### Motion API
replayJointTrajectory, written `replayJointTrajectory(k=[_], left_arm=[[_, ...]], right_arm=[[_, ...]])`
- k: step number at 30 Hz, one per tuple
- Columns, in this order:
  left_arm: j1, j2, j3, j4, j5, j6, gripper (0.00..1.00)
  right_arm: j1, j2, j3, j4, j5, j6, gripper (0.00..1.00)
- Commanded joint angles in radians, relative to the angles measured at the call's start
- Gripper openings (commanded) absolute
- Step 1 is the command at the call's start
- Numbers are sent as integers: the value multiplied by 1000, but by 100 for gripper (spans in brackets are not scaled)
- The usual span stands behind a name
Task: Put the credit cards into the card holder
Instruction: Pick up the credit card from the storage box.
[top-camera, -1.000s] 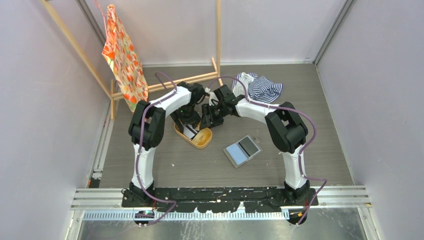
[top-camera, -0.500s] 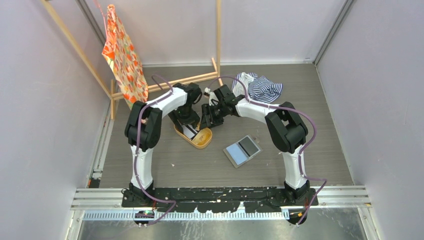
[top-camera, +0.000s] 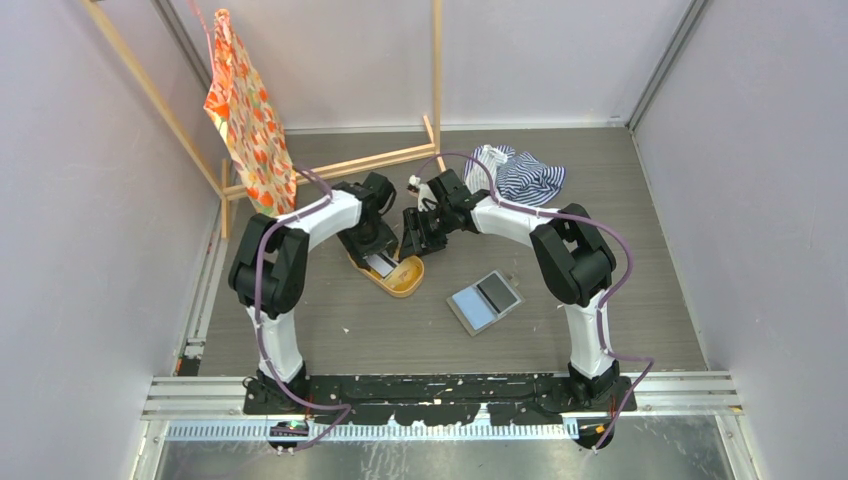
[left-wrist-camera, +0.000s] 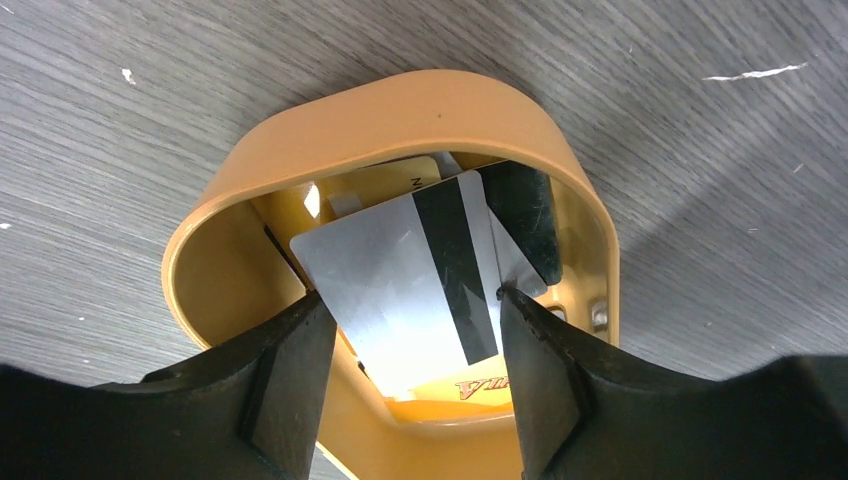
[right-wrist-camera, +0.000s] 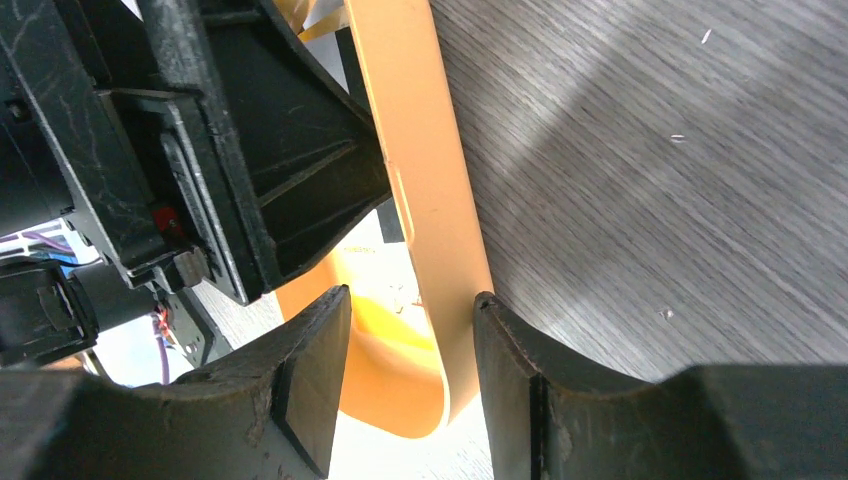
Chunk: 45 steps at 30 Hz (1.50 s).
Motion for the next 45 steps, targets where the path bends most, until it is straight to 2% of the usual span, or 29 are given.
replayJointTrajectory(k=[1, 11, 22, 27, 39, 42, 45], left_arm=[[12, 34, -117, 187, -2, -1, 61], [33, -51, -184, 283, 68, 1, 45], [46, -172, -269, 422, 110, -19, 36], [52, -185, -297, 479, 174, -44, 30], [66, -270, -413, 616, 175, -145, 22], [69, -283, -437, 651, 184, -161, 15], [71, -289, -450, 667, 190, -169, 3]], right_arm=[[4, -34, 4, 23, -25, -3, 53], [4, -38, 4, 21, -28, -4, 53], [4, -39, 6, 21, -34, -4, 53], [3, -43, 4, 21, -36, -6, 53], [-2, -50, 4, 22, -43, -9, 53], [-2, -51, 4, 22, -46, -9, 53], [-5, -54, 6, 22, -51, -10, 55]])
